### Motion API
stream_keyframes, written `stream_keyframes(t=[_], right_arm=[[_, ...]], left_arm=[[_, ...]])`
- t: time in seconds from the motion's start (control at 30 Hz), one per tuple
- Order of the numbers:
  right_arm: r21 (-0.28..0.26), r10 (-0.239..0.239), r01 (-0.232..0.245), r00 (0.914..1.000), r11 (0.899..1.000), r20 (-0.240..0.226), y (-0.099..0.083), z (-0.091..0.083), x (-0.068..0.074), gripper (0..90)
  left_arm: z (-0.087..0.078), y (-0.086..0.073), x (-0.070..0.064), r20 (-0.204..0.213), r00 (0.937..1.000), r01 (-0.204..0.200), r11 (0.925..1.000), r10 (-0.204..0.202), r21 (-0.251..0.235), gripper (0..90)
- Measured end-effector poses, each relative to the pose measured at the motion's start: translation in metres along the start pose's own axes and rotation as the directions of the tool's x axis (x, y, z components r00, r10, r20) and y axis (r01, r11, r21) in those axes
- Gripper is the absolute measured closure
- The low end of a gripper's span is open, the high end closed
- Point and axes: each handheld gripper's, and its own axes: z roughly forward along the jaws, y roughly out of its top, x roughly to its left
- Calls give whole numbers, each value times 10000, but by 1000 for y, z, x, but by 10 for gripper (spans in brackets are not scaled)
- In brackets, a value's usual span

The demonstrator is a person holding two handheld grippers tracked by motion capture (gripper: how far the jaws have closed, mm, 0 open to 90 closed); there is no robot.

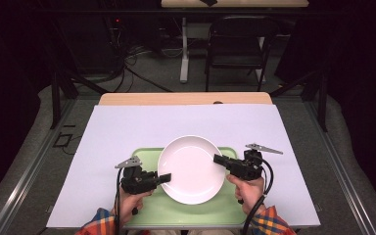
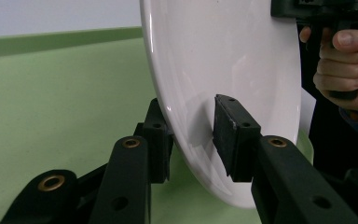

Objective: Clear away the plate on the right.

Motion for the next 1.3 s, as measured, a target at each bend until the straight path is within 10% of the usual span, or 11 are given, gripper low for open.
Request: stream_keyframes(t=[0.9, 1.3], right_arm=[[1147, -1311, 1268, 9909, 9853, 308, -15, 16, 12, 715], [2218, -1424, 1365, 9897, 9655, 108, -28, 22, 11, 713]], left_arm=[[-28, 8, 1, -142, 9997, -206, 9989, 200, -429, 789], [-32, 3, 2, -286, 9995, -101, 9990, 114, 443, 796]])
